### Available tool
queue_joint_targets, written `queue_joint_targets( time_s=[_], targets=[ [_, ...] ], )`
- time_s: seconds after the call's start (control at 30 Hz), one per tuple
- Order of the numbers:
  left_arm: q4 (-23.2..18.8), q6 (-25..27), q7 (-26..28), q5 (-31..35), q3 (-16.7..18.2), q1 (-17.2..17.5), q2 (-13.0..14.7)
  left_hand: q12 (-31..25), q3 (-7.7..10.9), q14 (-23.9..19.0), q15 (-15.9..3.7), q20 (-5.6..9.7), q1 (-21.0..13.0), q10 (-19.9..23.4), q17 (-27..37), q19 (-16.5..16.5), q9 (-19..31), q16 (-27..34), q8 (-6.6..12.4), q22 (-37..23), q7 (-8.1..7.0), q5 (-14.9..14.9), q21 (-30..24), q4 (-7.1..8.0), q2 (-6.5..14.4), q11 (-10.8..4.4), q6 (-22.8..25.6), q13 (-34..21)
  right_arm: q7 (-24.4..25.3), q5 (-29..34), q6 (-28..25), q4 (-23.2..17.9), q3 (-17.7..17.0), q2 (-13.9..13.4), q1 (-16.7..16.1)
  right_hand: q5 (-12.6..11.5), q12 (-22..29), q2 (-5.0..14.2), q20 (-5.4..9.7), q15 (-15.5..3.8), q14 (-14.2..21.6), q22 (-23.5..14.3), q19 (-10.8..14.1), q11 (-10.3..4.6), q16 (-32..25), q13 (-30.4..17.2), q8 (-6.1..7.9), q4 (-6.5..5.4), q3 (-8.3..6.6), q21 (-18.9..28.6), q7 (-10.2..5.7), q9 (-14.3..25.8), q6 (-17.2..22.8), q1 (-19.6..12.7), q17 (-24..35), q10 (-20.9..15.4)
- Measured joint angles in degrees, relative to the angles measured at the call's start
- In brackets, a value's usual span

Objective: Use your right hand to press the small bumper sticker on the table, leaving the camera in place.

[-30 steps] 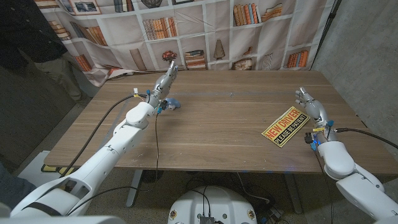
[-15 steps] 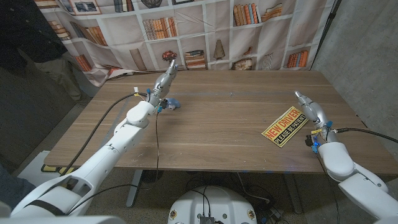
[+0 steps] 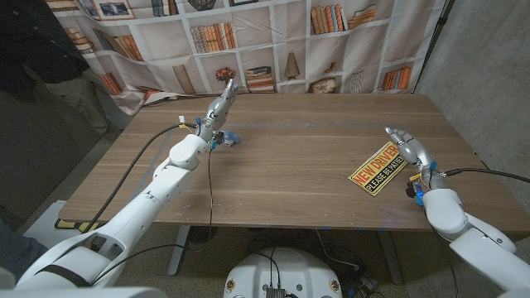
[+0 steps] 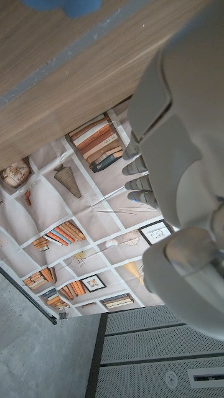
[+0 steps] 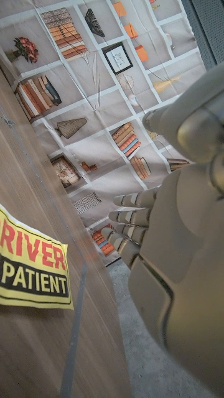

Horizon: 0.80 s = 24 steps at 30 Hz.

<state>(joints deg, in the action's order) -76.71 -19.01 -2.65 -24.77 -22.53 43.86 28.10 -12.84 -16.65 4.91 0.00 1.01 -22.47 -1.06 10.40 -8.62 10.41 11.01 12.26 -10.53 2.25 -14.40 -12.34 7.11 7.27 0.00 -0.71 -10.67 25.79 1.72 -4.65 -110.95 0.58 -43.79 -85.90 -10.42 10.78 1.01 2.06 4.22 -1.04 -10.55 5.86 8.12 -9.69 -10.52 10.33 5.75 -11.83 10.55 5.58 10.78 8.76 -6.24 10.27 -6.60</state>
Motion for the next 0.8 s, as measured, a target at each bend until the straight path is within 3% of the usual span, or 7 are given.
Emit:
queue_joint_targets(
  time_s=[0.67,0.8],
  targets=[
    [-1.29,0.08,0.69,0.13,-0.12,0.73,0.12,0.45,0.00,0.00,0.00,0.00,-0.40,0.00,0.00,0.00,0.00,0.00,0.00,0.00,-0.21,0.00,0.00,0.00,0.40,0.00,0.21,0.00,-0.11,2.79,-7.68,0.41,3.83,-3.42,3.23,0.00,0.29,0.00,0.27,-0.16,-0.45,0.01,-0.30,-0.42,-0.28,0.00,0.29,0.01,-0.02,0.00,-0.37,0.00,-0.28,0.00,-0.01,-0.04],
    [-1.60,0.12,0.92,0.18,-0.12,0.94,0.14,0.45,0.00,0.00,0.00,0.00,-0.40,0.00,0.00,0.00,0.00,0.00,0.00,0.00,-0.21,0.00,0.00,0.00,0.40,0.00,0.21,0.00,-0.39,3.21,-9.35,0.50,4.81,-4.17,3.96,0.00,0.67,0.24,0.08,-0.54,0.35,0.11,-0.03,-0.47,-0.71,0.00,0.29,0.01,-0.02,0.53,0.24,0.00,-0.24,0.25,-0.01,-0.80]
  ],
)
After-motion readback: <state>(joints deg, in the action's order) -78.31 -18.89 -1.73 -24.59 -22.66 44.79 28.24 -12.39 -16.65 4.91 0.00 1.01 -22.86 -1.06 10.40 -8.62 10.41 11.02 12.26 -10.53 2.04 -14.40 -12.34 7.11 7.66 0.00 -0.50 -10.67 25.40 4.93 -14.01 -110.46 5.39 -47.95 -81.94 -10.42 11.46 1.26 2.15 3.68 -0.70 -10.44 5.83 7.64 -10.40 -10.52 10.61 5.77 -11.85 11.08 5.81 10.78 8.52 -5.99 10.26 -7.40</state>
